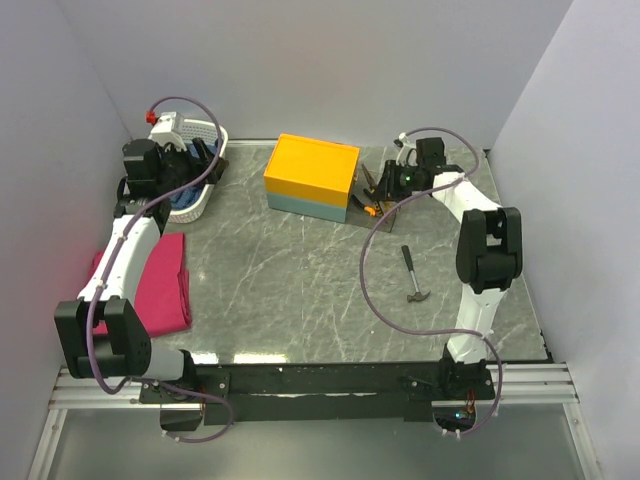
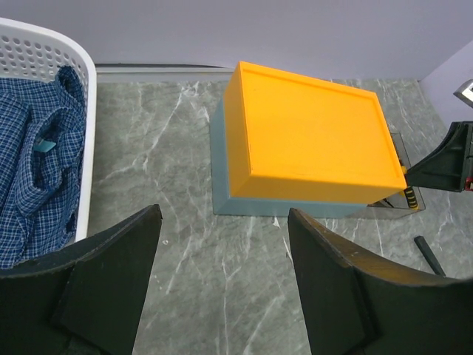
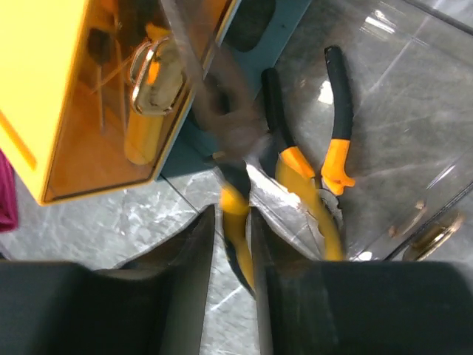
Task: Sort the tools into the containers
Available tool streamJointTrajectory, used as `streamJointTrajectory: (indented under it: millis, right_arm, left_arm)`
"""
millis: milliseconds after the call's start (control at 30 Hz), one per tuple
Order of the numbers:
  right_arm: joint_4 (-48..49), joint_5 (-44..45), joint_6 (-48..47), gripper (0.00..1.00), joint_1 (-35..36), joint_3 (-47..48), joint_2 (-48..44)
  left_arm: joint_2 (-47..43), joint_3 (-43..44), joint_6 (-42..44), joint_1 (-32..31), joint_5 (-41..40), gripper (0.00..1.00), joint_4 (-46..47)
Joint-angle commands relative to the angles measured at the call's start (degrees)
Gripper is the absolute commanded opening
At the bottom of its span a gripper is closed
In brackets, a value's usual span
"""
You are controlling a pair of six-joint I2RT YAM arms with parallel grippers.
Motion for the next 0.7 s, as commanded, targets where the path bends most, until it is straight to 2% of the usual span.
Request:
streamJointTrajectory:
  millis: [0, 33, 67, 200, 267, 300, 367, 400, 500, 667]
  right_arm:
    - [1.18, -1.15, -2.36, 0.4, -0.23, 3.86, -1.14]
    - [0.74, -0.45, -2.8, 0.49, -0.31, 3.86, -1.58]
    - [0.3, 0.17, -3.67, 0.52, -0.31, 3.69, -2.71]
    - [0.64, 0.52, -2.55, 0.54, -2.24, 1.5, -5.71]
    - [2.74, 3.24, 0.78, 0.45, -3.47, -1.39, -7.81]
    - [3.97, 4.82, 1.5, 0.34, -4.52, -1.93, -8.08]
    - [3.64, 10.51, 2.29, 0.21, -4.71, -2.11, -8.09]
    - [3.55, 11.68, 2.21, 0.11, -6.62, -2.29, -8.0]
    - [3.37, 13.53, 1.94, 0.02, -7.69, -1.86, -6.6]
    - [2.06, 15.73, -0.24, 0.0, -8.31, 2.19, -3.34]
  left_arm:
    - [0.78, 2.78, 1.77, -1.09, 0.37, 0.75, 0.62]
    - [1.13, 2.87, 2.03, -1.27, 0.19, 0.76, 0.62]
    - [1.48, 2.87, 2.04, -1.45, -0.07, 0.76, 0.62]
    - [3.24, 2.78, 2.65, -2.15, -0.77, 0.76, 1.5]
    - [4.82, 2.87, 2.48, -2.24, -1.12, 0.76, 2.2]
    - [5.43, 2.96, 2.3, -3.63, -1.56, 0.76, 2.55]
    - [7.37, 3.57, 2.39, -4.43, -2.53, 0.76, 3.17]
    - [7.98, 4.01, 2.56, -4.7, -3.05, 0.76, 3.35]
    - [10.88, 6.03, 3.7, -5.4, -5.25, 0.76, 4.05]
    - [17.03, 10.68, 4.94, -5.84, -8.6, 0.75, 4.14]
